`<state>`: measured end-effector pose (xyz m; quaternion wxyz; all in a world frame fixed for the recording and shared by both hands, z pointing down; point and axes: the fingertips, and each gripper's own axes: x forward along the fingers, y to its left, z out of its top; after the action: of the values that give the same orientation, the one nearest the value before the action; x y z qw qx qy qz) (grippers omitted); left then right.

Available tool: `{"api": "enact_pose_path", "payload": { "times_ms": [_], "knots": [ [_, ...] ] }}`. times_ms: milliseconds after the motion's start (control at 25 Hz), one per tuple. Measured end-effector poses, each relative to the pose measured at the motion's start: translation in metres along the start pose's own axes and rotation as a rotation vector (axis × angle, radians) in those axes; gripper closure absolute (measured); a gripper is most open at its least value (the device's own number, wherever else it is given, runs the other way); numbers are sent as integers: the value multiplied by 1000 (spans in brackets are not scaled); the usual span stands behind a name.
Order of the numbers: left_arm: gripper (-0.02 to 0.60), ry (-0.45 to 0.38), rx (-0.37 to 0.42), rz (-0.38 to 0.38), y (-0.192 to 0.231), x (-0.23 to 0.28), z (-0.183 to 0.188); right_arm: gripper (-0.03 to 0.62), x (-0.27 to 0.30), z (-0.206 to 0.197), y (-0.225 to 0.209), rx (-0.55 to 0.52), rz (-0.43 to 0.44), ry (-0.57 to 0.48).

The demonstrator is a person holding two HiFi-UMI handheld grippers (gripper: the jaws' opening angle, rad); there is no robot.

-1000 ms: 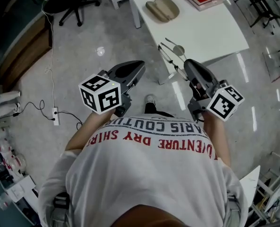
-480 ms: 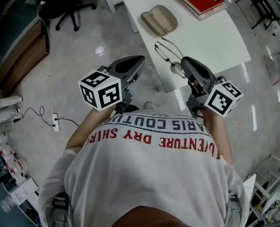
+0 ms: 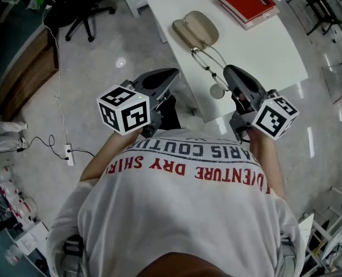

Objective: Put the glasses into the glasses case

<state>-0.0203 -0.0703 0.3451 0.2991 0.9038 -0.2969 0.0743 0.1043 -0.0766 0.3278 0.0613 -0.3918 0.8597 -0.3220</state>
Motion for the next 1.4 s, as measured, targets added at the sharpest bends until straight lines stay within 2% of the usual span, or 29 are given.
{"api": "enact_pose_path", "payload": {
  "times_ms": [920,1400],
  "knots": [
    [552,159,-35,-101,105,80,46,556,105,32,-74,47,-137,44],
    [552,227,-53,-104,147,100,49,556,150,19,-110,57,-203,85]
  ]
}}
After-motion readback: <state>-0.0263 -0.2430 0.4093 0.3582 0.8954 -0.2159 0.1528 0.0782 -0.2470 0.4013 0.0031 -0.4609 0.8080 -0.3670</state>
